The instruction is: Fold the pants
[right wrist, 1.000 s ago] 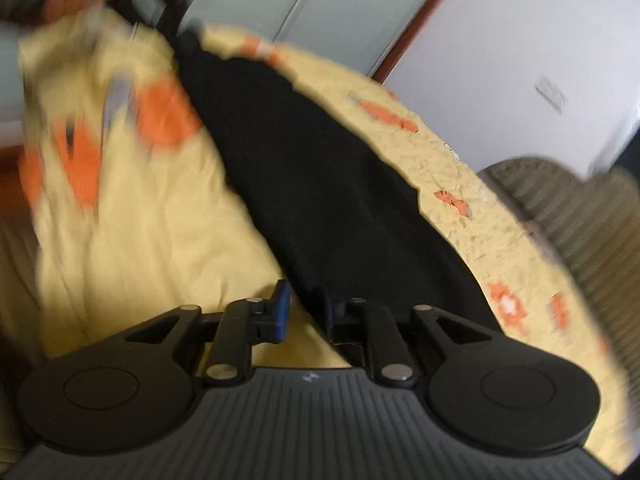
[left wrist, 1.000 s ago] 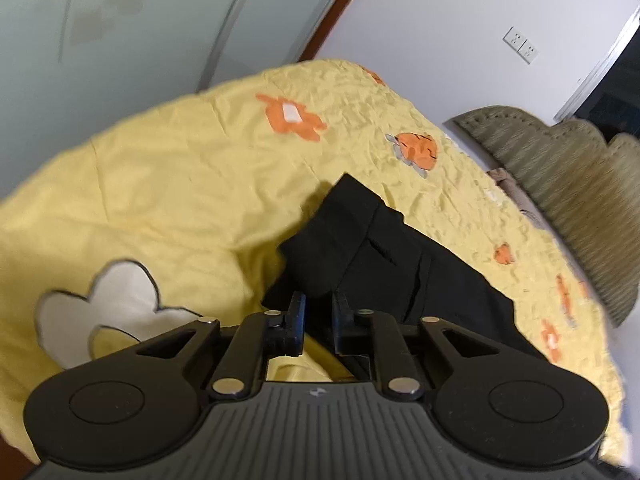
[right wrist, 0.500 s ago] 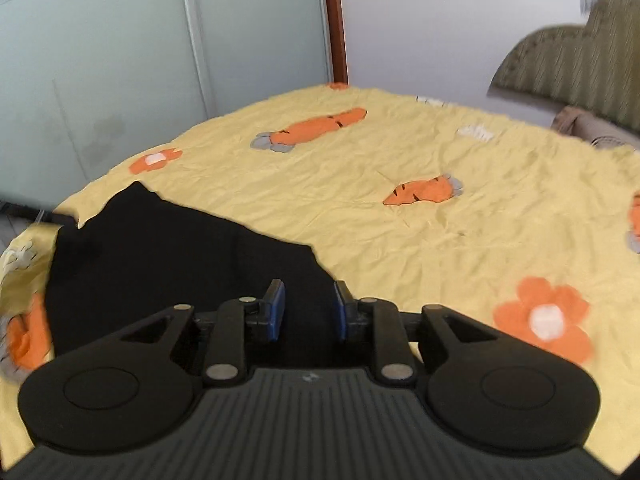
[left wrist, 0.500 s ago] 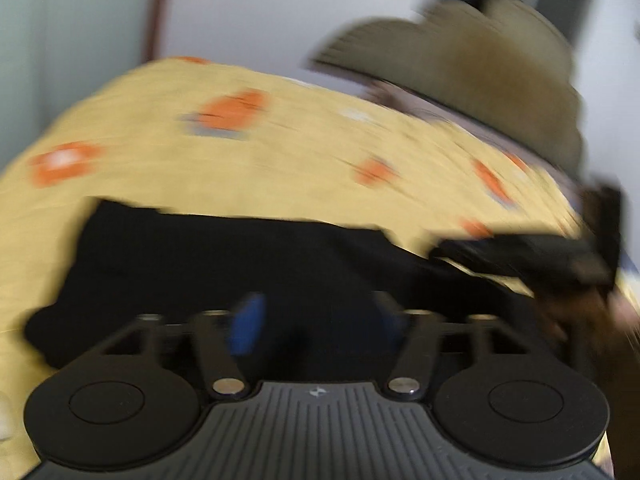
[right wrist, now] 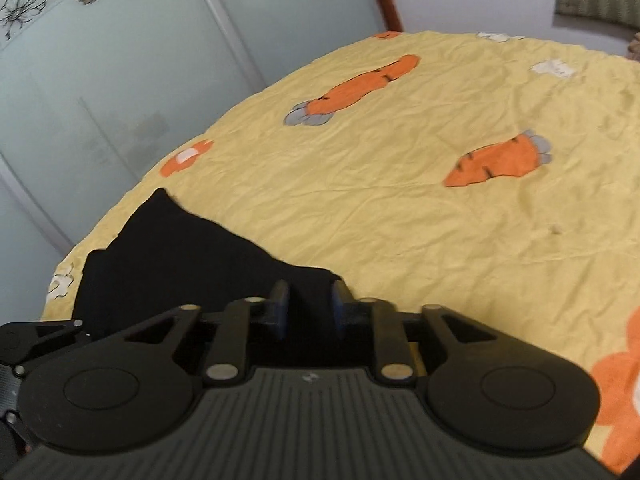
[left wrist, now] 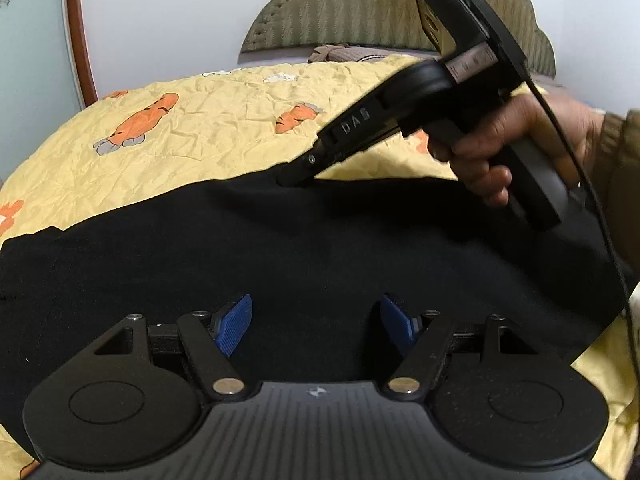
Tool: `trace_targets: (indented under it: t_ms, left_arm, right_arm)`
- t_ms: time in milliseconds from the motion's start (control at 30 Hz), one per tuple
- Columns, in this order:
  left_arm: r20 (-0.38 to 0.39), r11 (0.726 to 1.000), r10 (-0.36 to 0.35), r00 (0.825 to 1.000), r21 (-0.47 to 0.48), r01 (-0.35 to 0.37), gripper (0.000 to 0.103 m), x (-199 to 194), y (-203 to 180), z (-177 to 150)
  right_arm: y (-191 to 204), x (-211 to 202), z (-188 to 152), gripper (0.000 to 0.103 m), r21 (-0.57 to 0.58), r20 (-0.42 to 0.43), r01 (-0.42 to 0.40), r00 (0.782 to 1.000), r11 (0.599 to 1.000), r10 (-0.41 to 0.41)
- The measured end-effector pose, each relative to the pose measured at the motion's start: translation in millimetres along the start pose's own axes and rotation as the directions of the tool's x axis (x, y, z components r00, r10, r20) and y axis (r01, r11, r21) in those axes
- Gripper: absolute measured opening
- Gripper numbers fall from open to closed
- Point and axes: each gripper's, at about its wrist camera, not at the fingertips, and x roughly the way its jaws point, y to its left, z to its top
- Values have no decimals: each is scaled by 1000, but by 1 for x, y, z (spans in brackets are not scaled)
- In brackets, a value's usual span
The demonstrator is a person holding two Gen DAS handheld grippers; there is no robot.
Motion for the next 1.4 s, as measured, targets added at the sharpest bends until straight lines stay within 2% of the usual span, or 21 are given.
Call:
trace_targets:
  t_ms: [200,300,400,467,533,667,700,733,767,833,900,933,1033,1100,1133,1167,1200,1233,1267,1333,1400]
  left_arm:
    - [10,999,22,1000,27,-22,71,7,-4,-1]
    - [10,999,27,1000,33,-28,71,8,-6,-2]
    - [12,999,22,1000,28,-23,73,10,-3,-2]
    - [13,999,22,1000,26,-22,74,11,-3,-2]
    - [13,999,24,1000,29,-24,76,13,-4,-1]
    - [16,999,36,999,34,-36,79,14,-7,-1]
    - [15,999,37,999,36,-38,79,15,-6,-1]
    - [13,998,40,999,38,-40,79,16,-7,-1]
    - [10,998,42,999,37,-42,79,16,-7,0]
    - [7,999,43,999,32,-43,81,17,-6,1]
    - [6,999,45,999,29,-45,82,16,-6,1]
    - [6,998,47,999,28,-47,83,16,-7,2]
    - [3,998,59,998,32,-59,83,16,-10,4]
    - [0,997,69,998,33,-69,83,14,-10,4]
    - [-2,997,78,997,30,-78,83,11,-11,6]
    - [1,996,82,997,29,-82,84,8,-12,7]
    - [6,996,78,997,33,-78,84,4,-14,9]
    - [11,997,68,998,39,-68,84,1,-17,12]
    - [18,998,48,999,48,-49,84,-3,-21,15]
    - [34,997,-19,999,69,17,84,-7,-30,25]
    - [45,992,-94,995,92,90,84,-8,-45,36]
  right_arm:
    - [0,-2,4,5,-2,40,49,998,999,-49]
    - [5,6,8,1,-54,29,158,987,986,-157]
    - [5,12,6,5,-79,5,270,963,960,-270]
    - [6,-11,2,11,-1,77,257,964,966,-256]
    - [10,-39,-7,11,60,124,169,977,984,-175]
    - [16,-55,-38,13,122,62,-77,996,990,70]
    - [13,-52,-46,16,130,33,-61,998,990,58]
    - [9,-47,-51,16,127,1,10,1000,992,-10]
    - [1,-45,-55,0,133,-11,66,998,989,-65]
    - [-18,-53,-59,0,224,48,102,992,969,-115]
    - [-18,-66,-60,11,257,97,187,971,948,-218]
    - [-12,-73,-61,15,241,115,201,966,949,-233]
    - [6,-86,-68,20,190,151,90,981,978,-120]
    - [10,-82,-78,24,171,96,119,986,978,-136]
    - [8,-77,-83,16,168,59,163,983,972,-175]
    - [3,-79,-90,0,176,59,197,976,965,-210]
    - [-3,-86,-93,0,218,67,241,963,946,-260]
    - [-6,-99,-95,6,266,103,302,935,916,-338]
    - [-2,-114,-97,28,276,135,382,893,882,-429]
    - [6,-152,-108,44,267,197,506,805,820,-560]
    - [11,-191,-124,58,286,245,533,763,796,-599]
